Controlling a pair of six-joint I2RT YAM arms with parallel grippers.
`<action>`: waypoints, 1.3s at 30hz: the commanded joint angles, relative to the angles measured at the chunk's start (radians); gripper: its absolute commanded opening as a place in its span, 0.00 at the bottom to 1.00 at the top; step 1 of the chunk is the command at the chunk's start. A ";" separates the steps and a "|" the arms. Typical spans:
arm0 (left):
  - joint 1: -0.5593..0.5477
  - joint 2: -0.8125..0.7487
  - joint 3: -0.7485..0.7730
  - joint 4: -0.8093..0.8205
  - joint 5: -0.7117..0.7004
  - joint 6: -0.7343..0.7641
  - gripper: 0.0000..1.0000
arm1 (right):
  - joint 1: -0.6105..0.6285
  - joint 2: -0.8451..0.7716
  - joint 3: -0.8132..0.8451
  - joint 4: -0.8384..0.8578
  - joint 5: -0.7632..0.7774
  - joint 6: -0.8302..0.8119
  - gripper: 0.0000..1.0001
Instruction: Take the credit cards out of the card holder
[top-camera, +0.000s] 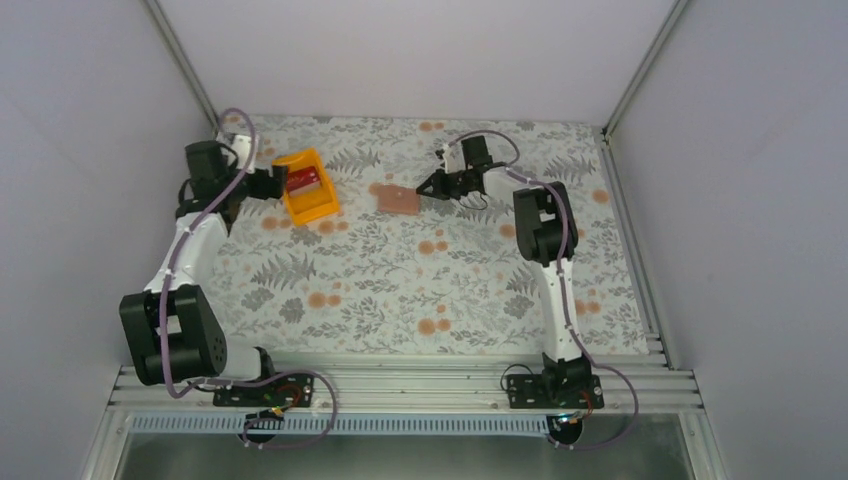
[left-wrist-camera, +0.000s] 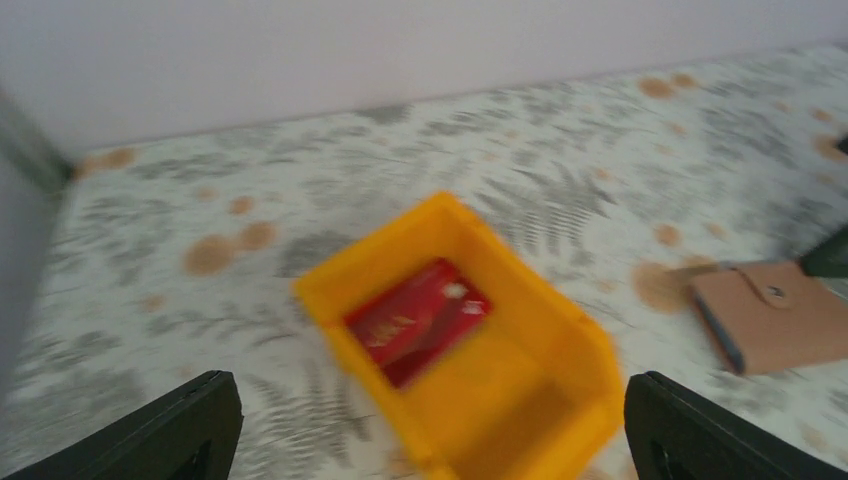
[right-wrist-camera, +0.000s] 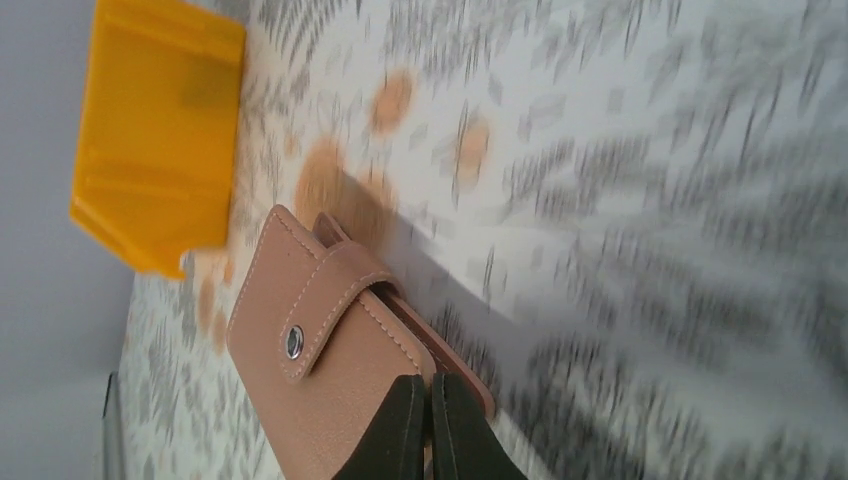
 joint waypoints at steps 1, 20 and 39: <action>-0.161 -0.012 -0.037 -0.059 0.078 0.039 0.94 | 0.011 -0.130 -0.193 -0.023 -0.014 -0.025 0.04; -0.378 0.062 0.047 -0.315 0.214 0.243 0.90 | 0.320 -0.878 -0.850 -0.276 0.575 0.101 0.36; -0.174 -0.082 0.165 -0.528 0.168 0.375 0.95 | 0.576 -0.452 -0.393 -0.528 0.662 -0.372 0.96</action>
